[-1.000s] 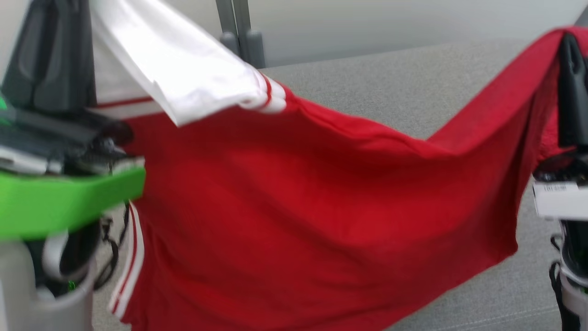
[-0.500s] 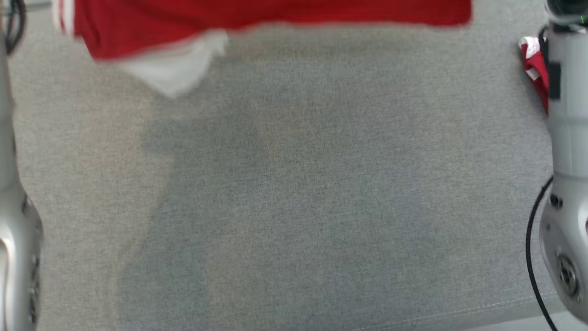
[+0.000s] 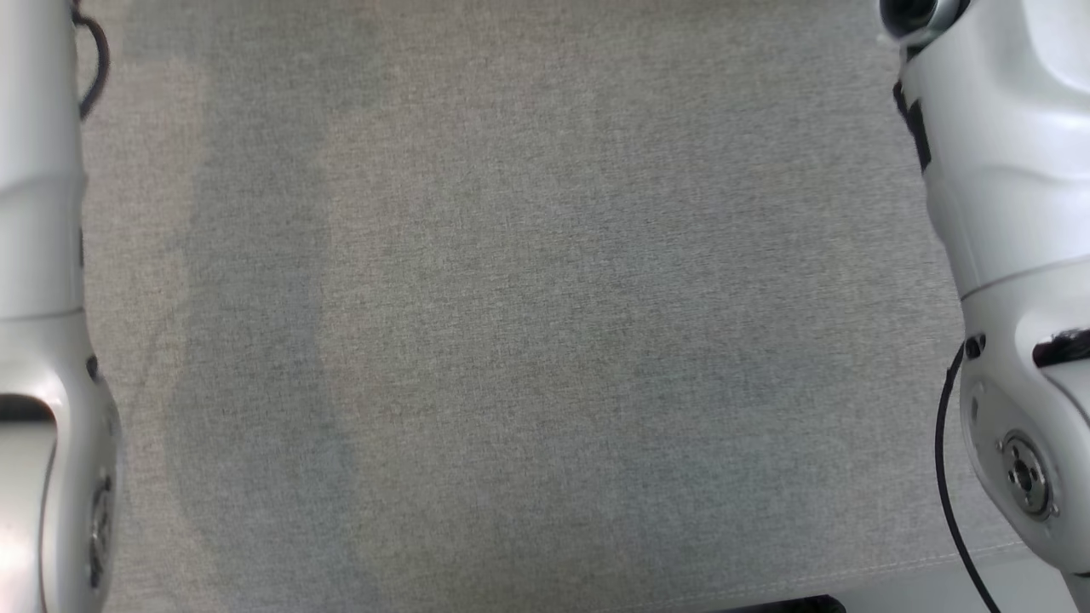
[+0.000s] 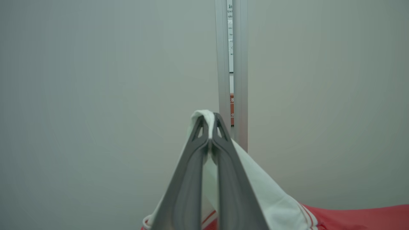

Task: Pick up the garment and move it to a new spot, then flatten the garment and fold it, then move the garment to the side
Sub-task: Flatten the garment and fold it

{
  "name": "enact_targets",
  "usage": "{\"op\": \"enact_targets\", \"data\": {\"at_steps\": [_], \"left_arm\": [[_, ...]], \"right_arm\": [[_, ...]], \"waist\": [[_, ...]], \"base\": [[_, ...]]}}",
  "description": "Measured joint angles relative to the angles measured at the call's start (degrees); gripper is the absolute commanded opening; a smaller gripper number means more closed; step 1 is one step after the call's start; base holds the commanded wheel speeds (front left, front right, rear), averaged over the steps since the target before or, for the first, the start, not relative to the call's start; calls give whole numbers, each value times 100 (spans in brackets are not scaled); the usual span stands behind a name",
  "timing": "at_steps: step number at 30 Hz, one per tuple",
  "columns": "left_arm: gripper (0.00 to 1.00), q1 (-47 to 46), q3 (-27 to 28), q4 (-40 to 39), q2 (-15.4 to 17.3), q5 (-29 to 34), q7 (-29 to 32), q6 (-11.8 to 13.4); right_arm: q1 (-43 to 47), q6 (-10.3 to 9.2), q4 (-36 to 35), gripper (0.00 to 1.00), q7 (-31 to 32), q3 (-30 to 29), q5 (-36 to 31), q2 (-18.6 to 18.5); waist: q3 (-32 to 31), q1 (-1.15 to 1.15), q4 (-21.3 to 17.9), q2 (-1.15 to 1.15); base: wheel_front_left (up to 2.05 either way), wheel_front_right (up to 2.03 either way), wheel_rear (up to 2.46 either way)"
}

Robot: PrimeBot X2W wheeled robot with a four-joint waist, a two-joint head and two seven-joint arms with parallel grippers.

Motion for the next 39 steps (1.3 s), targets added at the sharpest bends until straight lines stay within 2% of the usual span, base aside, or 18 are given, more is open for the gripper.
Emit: {"op": "enact_targets", "data": {"at_steps": [9, 15, 20, 25, 32, 39], "left_arm": [[0, 1312, 772, -1255, -120, -520, -23, -347], [0, 2565, 745, -2213, -197, -784, -25, -487], [0, 3824, 754, -2995, -167, -1010, -24, -495], [0, 5261, 918, -3564, -232, -1091, -23, -485], [0, 6952, 1022, -4074, -594, -1218, -23, -405], [0, 8154, 734, -4451, -744, -1237, -24, -333]], "right_arm": [[749, 0, -563, 0, -8, 272, 781, -47], [1523, 0, -1357, 0, -8, 700, 1523, -421], [2368, 0, -2113, 0, -8, 840, 1941, -644], [3445, 0, -2587, 0, -8, 984, 2161, -692], [4836, 0, -3165, 0, -8, 704, 2304, -549], [6110, 0, -3764, 0, -8, 393, 2298, -404]], "waist": [[355, 0, 168, 0], [187, -1, 174, 0], [-38, -1, 184, 0], [-377, -1, 192, 0], [-964, -2, 225, 0], [-1628, -2, 283, 0]], "base": [[0, 0, 0], [0, 0, 0], [0, 0, 0], [0, 0, 0], [0, 0, 0], [0, 0, 0]]}}
